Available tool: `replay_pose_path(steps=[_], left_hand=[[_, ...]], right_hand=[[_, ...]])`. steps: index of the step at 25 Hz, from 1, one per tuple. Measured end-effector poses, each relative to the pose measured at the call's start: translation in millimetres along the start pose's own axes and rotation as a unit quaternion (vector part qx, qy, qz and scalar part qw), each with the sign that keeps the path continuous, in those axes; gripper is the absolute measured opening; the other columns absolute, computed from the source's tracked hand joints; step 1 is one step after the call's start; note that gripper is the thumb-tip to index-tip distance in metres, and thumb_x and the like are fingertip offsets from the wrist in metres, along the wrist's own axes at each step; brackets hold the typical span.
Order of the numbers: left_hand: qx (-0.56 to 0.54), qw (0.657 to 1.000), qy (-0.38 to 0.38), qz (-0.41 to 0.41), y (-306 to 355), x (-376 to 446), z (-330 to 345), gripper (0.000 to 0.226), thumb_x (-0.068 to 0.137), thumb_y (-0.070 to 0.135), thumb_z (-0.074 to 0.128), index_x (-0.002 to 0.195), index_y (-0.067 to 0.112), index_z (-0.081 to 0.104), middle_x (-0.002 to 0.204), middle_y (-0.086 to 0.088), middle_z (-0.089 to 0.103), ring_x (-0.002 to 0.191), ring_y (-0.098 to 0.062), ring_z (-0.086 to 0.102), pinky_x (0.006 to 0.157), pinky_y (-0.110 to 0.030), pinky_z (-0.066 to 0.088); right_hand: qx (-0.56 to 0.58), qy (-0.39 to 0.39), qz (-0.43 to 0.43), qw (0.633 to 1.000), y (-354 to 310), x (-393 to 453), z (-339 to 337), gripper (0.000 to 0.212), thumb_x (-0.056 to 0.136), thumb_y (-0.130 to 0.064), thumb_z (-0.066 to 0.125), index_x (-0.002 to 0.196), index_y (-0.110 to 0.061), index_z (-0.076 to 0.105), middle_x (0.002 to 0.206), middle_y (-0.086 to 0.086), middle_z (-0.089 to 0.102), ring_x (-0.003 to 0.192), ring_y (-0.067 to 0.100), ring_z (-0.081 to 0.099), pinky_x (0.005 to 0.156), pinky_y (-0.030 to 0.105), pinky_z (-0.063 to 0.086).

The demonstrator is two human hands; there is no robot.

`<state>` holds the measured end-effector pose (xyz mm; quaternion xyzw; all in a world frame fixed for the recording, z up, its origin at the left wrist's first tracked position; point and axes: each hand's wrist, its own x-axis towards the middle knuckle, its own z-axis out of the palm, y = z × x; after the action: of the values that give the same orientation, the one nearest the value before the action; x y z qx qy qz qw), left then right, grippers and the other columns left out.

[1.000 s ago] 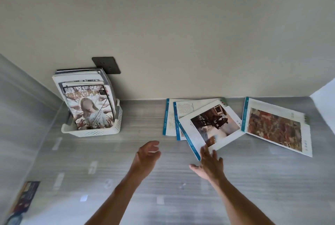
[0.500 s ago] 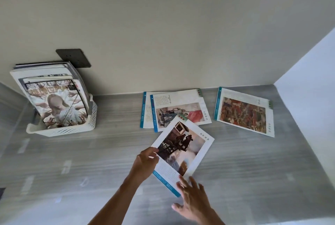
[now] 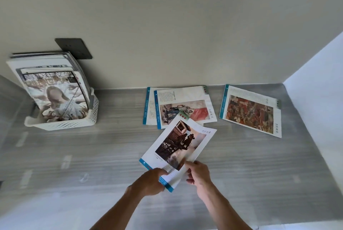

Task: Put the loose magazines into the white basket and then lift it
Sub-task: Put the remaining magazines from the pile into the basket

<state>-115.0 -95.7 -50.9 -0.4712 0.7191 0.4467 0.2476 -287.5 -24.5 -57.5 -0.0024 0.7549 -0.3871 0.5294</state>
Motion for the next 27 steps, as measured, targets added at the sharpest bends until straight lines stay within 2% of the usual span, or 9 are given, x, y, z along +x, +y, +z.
replay_pose_path(steps=[2,4,9,13,17,19,22,25,27], left_hand=[[-0.225,0.974,-0.010,0.031,8,-12,-31,0.049,0.080,0.024,0.063,0.129,0.025,0.056,0.133,-0.008,0.060,0.114,-0.017,0.059,0.096,-0.034,0.050],[-0.417,0.903,0.042,0.095,21,-27,-65,0.050,0.074,0.030,0.065,0.124,0.024,0.060,0.115,-0.008,0.069,0.096,-0.013,0.066,0.081,-0.030,0.055],[-0.286,0.875,0.365,0.139,29,-58,-120,0.039,0.085,0.016,0.062,0.122,0.025,0.057,0.121,0.005,0.067,0.102,-0.017,0.067,0.074,-0.031,0.061],[-0.395,0.803,0.388,0.221,-16,-98,-157,0.022,0.080,0.009,0.064,0.094,0.024,0.069,0.095,0.007,0.077,0.084,-0.014,0.073,0.064,-0.034,0.062],[-0.479,0.792,0.304,0.225,-68,-140,-180,0.022,0.076,0.021,0.078,0.095,0.030,0.074,0.103,0.002,0.076,0.085,-0.016,0.074,0.060,-0.038,0.063],[-0.486,0.797,0.272,0.231,-97,-152,-187,0.030,0.070,0.031,0.083,0.098,0.028,0.075,0.105,-0.002,0.076,0.094,-0.020,0.073,0.068,-0.036,0.062],[-0.503,0.770,0.315,0.234,-134,-159,-197,0.031,0.070,0.031,0.084,0.099,0.026,0.076,0.105,-0.001,0.076,0.097,-0.019,0.072,0.073,-0.030,0.060],[-0.474,0.749,0.419,0.198,-169,-151,-207,0.026,0.084,0.003,0.070,0.094,0.026,0.074,0.095,0.008,0.078,0.090,-0.012,0.073,0.069,-0.025,0.059],[-0.439,0.763,0.447,0.158,-197,-150,-213,0.023,0.088,0.001,0.065,0.101,0.019,0.071,0.096,0.004,0.077,0.093,-0.015,0.071,0.077,-0.030,0.058]], right_hand=[[-0.143,-0.022,-0.162,0.976,-22,-15,19,0.007,0.074,-0.020,0.061,0.078,-0.018,0.067,0.069,-0.004,0.068,0.062,0.015,0.061,0.055,0.023,0.044],[-0.229,-0.052,-0.299,0.925,-40,-43,41,0.010,0.077,-0.025,0.060,0.084,-0.023,0.065,0.082,-0.005,0.068,0.071,0.010,0.064,0.060,0.022,0.049],[-0.308,-0.145,-0.492,0.801,-57,-98,89,0.029,0.083,-0.048,0.053,0.105,-0.030,0.053,0.108,-0.015,0.052,0.077,0.002,0.060,0.062,0.011,0.048],[-0.227,-0.190,-0.454,0.841,-87,-108,107,0.052,0.084,-0.059,0.057,0.129,-0.039,0.041,0.123,-0.021,0.054,0.104,0.000,0.062,0.079,0.025,0.057],[-0.042,-0.240,-0.313,0.918,-130,-90,113,0.066,0.066,-0.033,0.084,0.122,-0.044,0.049,0.106,-0.022,0.068,0.081,0.007,0.071,0.061,0.025,0.058],[-0.040,-0.303,-0.236,0.922,-146,-88,123,0.067,0.058,-0.034,0.089,0.117,-0.025,0.059,0.094,-0.001,0.074,0.069,0.017,0.067,0.059,0.030,0.054],[-0.098,-0.284,-0.236,0.924,-148,-96,155,0.043,0.065,-0.027,0.084,0.101,-0.008,0.068,0.078,0.011,0.075,0.062,0.019,0.067,0.056,0.030,0.054],[-0.095,-0.222,-0.258,0.936,-137,-103,195,0.009,0.085,-0.016,0.071,0.094,-0.016,0.071,0.078,0.003,0.077,0.060,0.015,0.069,0.052,0.024,0.055],[-0.105,-0.184,-0.265,0.941,-127,-108,226,0.011,0.089,-0.013,0.066,0.087,-0.023,0.071,0.070,-0.006,0.076,0.058,0.010,0.068,0.051,0.022,0.053]])
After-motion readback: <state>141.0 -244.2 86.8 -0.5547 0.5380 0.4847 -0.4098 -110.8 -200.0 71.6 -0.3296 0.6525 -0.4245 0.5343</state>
